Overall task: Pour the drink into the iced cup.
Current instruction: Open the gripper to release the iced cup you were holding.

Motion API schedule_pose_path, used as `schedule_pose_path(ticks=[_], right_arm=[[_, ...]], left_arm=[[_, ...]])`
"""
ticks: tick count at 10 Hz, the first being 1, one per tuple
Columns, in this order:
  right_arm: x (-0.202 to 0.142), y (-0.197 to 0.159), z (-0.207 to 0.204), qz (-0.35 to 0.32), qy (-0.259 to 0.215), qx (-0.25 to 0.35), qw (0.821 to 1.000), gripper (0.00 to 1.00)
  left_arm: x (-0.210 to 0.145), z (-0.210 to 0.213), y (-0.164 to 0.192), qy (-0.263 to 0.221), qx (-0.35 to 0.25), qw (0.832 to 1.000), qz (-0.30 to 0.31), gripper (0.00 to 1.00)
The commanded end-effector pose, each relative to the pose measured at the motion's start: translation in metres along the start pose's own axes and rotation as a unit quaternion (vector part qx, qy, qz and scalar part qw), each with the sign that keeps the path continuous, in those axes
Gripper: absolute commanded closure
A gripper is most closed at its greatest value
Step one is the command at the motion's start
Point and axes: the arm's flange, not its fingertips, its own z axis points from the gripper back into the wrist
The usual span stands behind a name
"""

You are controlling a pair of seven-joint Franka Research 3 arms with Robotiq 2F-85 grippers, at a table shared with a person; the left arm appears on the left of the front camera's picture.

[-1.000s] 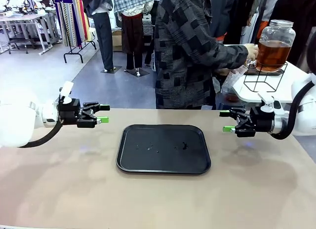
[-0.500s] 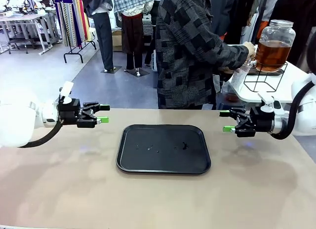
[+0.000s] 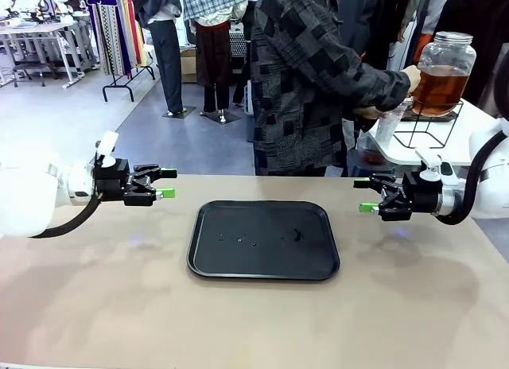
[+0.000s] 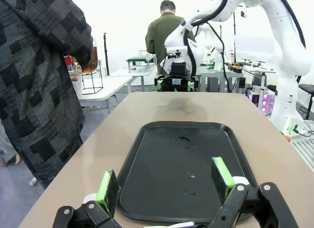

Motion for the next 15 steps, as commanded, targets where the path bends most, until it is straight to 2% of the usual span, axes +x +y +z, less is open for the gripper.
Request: schedule_pose_path(ticks=[1,15], right_arm=[[0.0035,-0.0007,-0.0024,0.0,0.003,-0.001,1.0,0.0],[0.0035,-0.0007,-0.0024,0.0,0.003,-0.001,1.0,0.0]], left_arm=[[0.0026,-0.0013,0.0007,0.003,0.0,1.0,0.002,0.0],[0.0026,-0.0013,0.0007,0.003,0.0,1.0,0.002,0.0]])
